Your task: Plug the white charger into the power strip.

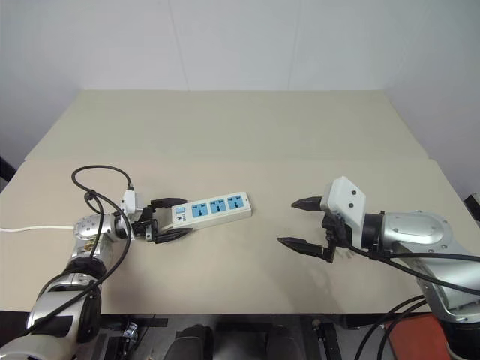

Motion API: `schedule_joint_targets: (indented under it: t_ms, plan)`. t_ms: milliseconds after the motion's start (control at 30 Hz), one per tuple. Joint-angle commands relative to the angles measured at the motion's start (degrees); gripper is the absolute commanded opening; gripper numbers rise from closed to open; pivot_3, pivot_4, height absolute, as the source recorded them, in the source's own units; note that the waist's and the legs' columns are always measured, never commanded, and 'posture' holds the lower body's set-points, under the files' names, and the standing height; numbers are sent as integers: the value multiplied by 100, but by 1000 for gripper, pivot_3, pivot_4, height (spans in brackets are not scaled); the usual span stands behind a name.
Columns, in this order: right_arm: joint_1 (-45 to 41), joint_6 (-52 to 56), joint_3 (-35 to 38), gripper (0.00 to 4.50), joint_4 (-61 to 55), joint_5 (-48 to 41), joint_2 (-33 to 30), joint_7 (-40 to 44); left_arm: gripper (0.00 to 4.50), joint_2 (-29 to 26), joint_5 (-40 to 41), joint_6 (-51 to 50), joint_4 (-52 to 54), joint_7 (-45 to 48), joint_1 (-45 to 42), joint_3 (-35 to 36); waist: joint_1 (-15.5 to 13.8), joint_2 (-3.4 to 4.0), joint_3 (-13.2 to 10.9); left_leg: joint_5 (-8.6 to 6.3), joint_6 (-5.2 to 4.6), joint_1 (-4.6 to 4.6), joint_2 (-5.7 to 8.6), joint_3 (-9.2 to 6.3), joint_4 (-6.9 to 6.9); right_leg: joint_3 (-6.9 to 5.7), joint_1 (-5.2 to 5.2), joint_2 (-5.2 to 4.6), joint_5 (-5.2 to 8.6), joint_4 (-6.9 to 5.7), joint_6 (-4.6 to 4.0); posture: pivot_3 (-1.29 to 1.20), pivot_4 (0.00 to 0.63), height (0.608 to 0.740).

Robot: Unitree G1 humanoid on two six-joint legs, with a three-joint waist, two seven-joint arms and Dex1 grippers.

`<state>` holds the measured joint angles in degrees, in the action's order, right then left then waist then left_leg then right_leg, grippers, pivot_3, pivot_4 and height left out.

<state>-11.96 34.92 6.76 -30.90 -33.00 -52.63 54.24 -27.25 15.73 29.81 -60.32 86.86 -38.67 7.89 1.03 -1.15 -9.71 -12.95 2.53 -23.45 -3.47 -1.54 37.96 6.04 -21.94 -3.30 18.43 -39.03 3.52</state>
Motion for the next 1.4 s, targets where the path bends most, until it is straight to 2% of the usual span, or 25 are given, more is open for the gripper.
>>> schedule_joint_targets:
  t_ms: [33,367,533,933,1267,1400]
  plan:
    - [-96,14,74,4500,-163,-69,-25,-28,4484,-54,-88,174,-209,-116,-129,44,-1,0,0,0,0,2,0,0,0,0,0,0,0,-1,0,0,150,740]
    - [-112,60,77,4500,-145,-52,-96,19,4484,-89,-160,225,-593,-51,-310,29,-1,0,1,0,-1,3,0,0,0,0,1,0,0,-3,0,0,150,740]
    - [-138,69,64,4500,-126,-27,-110,17,3284,-86,-174,127,-651,147,-310,28,2,0,1,1,-1,4,0,0,0,0,1,0,0,-4,0,0,150,740]
    - [-156,90,61,4500,-52,-20,-114,38,3258,-42,-114,-189,-338,170,-248,14,1,-1,1,1,-1,2,0,0,0,0,1,0,0,-2,0,0,150,740]
    - [-639,2042,101,4500,589,-202,-1529,55,3258,162,-113,-308,260,278,-90,-149,-30,0,0,1,-1,-6,0,0,0,-2,-4,-2,0,3,0,0,150,740]
    - [-1381,3079,-207,4500,1072,-201,-1642,-332,3258,316,-115,-299,462,218,-65,-249,-25,-1,0,1,-1,-11,0,0,0,-2,-10,-3,0,3,0,0,150,740]
